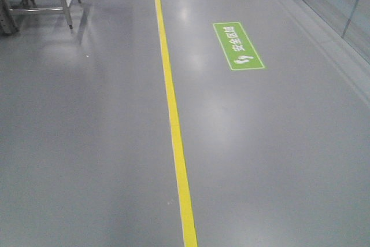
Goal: Pour parts from conveyor to right shelf
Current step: 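Drive along the yellow floor line carrying the block in the right gripper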
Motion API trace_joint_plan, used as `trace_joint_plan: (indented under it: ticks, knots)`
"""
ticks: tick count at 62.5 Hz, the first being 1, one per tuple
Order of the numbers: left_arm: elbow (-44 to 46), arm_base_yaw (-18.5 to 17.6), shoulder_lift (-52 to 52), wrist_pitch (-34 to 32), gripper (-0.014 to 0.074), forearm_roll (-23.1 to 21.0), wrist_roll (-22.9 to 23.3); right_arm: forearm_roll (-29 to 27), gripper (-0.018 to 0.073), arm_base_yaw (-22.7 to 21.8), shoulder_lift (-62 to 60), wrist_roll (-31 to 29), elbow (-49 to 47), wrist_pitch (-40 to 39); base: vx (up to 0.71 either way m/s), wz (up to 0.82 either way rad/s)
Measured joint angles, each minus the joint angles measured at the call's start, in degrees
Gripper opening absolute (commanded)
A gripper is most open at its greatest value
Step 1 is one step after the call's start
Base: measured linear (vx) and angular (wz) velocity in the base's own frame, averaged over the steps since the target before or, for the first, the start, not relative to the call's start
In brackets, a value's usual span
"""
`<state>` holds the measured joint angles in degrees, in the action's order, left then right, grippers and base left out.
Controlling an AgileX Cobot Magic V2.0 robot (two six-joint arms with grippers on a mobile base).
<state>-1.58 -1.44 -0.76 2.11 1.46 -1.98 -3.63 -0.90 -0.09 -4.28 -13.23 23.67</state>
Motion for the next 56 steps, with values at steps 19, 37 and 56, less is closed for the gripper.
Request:
trace_joint_plan:
  ticks: [19, 37, 56]
  knots:
    - [0.0, 0.0, 0.0, 0.0, -0.0006, 0.0, 0.0, 0.0, -0.0005, 0.0, 0.0, 0.0, 0.0, 0.0, 0.48, 0.31]
    - [0.0, 0.0, 0.0, 0.0, -0.0006, 0.0, 0.0, 0.0, -0.0005, 0.0, 0.0, 0.0, 0.0, 0.0, 0.52, 0.14]
    - [0.0, 0.0, 0.0, 0.0, -0.0006, 0.0, 0.0, 0.0, -0.0005, 0.0, 0.0, 0.0, 0.0, 0.0, 0.58, -0.05]
